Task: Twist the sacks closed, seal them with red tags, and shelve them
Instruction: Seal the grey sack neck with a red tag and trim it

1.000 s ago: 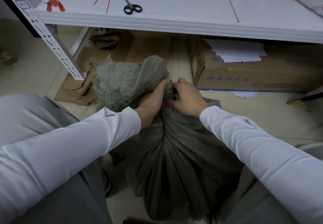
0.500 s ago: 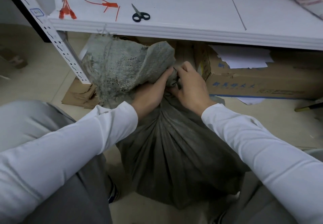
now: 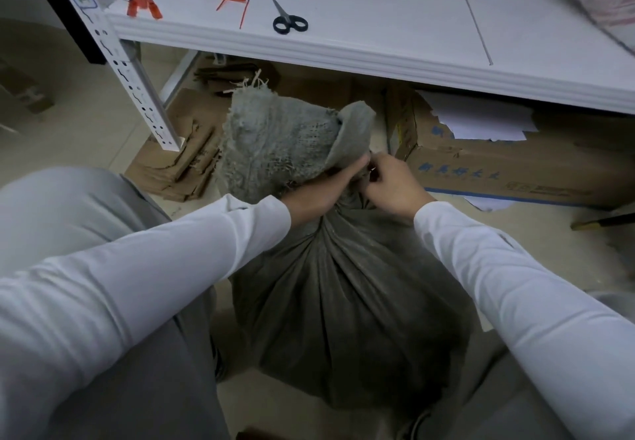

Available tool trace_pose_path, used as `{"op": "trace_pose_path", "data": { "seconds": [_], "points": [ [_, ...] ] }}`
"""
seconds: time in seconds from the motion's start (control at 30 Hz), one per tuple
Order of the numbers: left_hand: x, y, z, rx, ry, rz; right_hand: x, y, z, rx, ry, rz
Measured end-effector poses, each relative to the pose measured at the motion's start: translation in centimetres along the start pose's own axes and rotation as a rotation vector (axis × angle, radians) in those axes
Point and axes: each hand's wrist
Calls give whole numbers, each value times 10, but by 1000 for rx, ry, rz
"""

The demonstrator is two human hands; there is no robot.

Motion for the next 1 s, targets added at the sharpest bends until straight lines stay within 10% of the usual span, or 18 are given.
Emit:
{"op": "trace_pose_path", "data": {
  "seconds": [0.33, 1.0],
  "points": [
    [19, 7, 7, 147, 325, 111, 15, 6, 11, -97, 486, 250],
    [16, 3, 28, 21, 424, 448, 26, -2, 3, -27, 493, 322]
  ]
}}
Point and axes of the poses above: each hand's wrist, its own y-axis towards the middle knuckle, its own x-axis out of the back of the hand, z = x × y, and after that the axes turned 13 degrees about -x, right-handed
